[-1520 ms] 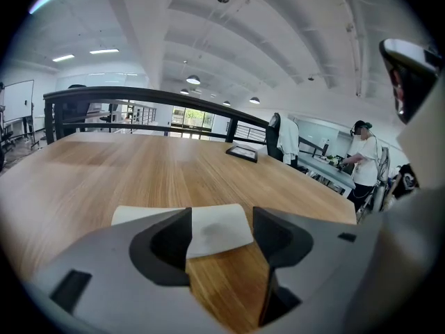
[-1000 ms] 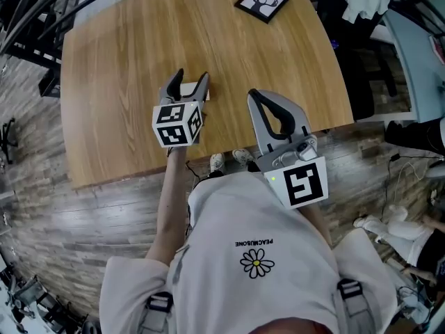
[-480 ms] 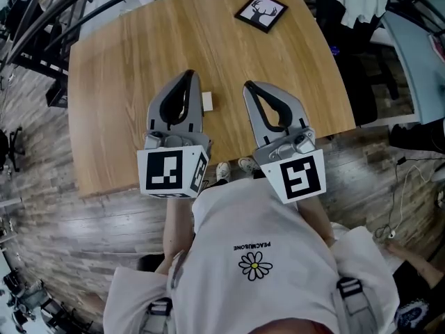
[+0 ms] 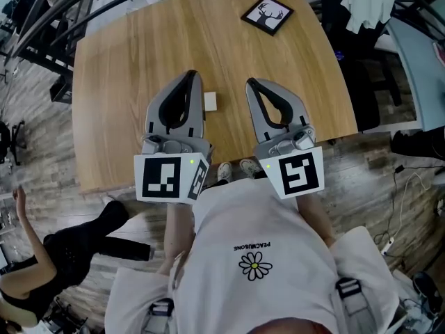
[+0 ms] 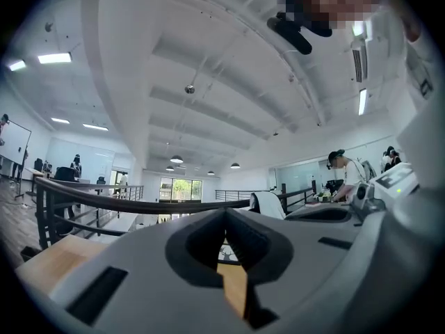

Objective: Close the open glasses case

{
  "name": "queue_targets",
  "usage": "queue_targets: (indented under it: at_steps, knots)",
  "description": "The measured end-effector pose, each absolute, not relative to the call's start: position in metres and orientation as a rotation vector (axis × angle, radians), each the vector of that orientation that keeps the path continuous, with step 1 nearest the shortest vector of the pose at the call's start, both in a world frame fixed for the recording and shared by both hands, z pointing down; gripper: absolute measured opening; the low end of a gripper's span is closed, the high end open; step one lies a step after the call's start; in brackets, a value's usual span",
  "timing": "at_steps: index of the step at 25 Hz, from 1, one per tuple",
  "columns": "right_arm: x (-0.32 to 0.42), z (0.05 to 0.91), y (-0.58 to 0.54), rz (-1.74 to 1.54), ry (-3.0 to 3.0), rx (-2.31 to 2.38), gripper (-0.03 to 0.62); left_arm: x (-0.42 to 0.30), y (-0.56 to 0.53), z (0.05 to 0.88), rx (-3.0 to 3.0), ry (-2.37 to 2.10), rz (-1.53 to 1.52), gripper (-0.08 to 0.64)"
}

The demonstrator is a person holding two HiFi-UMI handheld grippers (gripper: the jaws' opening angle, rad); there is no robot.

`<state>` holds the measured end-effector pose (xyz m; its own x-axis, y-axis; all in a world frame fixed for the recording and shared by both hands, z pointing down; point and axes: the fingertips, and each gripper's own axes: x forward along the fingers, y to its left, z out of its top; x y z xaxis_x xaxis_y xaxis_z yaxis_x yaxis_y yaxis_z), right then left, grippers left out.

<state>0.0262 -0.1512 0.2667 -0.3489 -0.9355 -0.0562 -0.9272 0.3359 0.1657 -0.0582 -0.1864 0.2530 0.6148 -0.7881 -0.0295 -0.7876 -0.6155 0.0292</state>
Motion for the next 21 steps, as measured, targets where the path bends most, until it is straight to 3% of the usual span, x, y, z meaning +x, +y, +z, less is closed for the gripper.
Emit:
queue_targets:
  at_steps: [21]
  knots:
    - [0.0315,0.2642,-0.1525,-0.284,-2.516,1.766,0.008,-0.0644,-0.1875,0.2454,2.814,-1.411,-0.079,0.017]
